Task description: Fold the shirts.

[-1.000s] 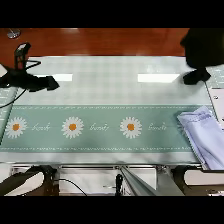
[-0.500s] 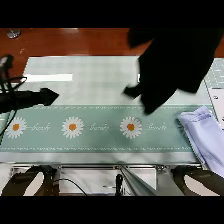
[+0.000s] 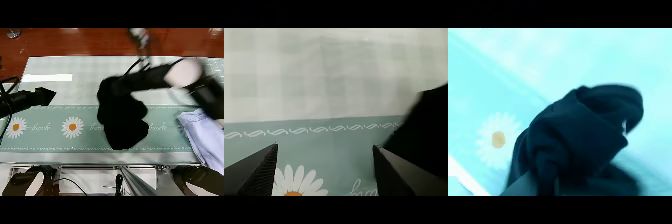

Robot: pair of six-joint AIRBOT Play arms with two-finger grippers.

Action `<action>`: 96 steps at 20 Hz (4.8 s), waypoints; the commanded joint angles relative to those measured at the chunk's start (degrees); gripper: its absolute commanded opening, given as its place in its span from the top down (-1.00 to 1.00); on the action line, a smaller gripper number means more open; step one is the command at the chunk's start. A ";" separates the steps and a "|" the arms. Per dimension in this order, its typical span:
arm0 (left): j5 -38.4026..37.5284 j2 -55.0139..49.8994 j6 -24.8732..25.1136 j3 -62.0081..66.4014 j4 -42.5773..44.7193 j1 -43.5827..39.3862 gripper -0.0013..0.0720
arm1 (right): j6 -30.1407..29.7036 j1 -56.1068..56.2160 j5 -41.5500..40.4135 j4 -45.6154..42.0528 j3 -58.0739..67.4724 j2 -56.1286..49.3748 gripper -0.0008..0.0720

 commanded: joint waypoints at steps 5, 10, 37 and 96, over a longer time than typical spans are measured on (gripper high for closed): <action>-2.71 0.20 -4.07 -2.23 -0.59 -0.55 -0.95 | -3.17 1.36 0.96 12.76 -3.98 -9.33 -0.73; -3.28 -4.59 -9.27 -6.43 -0.90 -8.37 -0.95 | 0.28 -26.47 18.75 -4.61 -3.67 6.99 -0.72; -3.15 -40.98 20.83 2.99 -38.45 -11.85 0.90 | 15.06 -13.70 6.58 3.43 -51.30 28.55 -0.72; 2.58 -25.73 -1.42 10.58 -0.52 -3.34 0.90 | 10.43 -30.40 9.44 -17.59 11.02 3.63 0.91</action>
